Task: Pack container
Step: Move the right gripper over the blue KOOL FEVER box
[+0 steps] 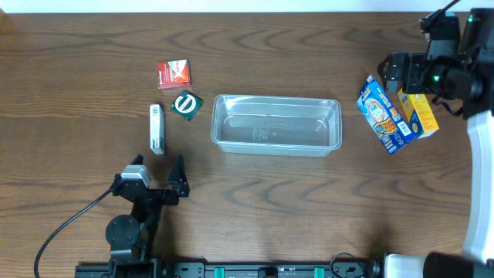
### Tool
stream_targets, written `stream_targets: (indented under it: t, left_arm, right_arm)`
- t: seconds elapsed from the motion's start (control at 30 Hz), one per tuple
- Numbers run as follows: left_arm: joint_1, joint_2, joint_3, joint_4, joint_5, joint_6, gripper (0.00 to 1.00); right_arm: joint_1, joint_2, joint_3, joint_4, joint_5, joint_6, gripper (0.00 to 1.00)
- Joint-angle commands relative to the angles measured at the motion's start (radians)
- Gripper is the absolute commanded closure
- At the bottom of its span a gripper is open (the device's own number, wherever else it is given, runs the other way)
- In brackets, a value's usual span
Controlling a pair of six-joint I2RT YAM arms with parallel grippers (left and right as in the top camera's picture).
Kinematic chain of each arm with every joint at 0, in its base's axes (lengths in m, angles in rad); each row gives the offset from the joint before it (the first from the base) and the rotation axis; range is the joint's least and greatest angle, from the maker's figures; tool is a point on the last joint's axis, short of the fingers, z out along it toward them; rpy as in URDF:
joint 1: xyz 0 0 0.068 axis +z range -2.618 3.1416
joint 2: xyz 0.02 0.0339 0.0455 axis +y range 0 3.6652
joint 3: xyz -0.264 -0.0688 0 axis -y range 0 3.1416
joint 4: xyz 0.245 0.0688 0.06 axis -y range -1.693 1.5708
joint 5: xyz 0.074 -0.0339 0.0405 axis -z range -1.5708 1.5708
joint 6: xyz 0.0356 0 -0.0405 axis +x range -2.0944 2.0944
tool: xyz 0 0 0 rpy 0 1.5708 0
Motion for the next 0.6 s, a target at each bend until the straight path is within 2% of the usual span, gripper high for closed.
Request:
stream_targets:
  t: [0.0,0.13,0.43,0.57]
  left_arm:
    - [0.004,-0.002,-0.019,-0.032,0.006,0.01,0.02]
    - [0.005,-0.002,-0.019,-0.032,0.006,0.01,0.02]
    - [0.005,-0.002,-0.019,-0.032,0.006,0.01,0.02]
    - [0.004,-0.002,-0.019,-0.032,0.006,0.01,0.02]
  right_arm:
    - [-0.022,0.048,0.007,-0.015,0.023,-0.052,0.01]
    - [-0.029,0.107,-0.017,-0.028,0.047,-0.139,0.01]
    - [-0.035,0.274,-0.02,-0.033,0.089,-0.14,0.01]
    - [-0.035,0.344,-0.02,-0.038,0.091,-0.14,0.04]
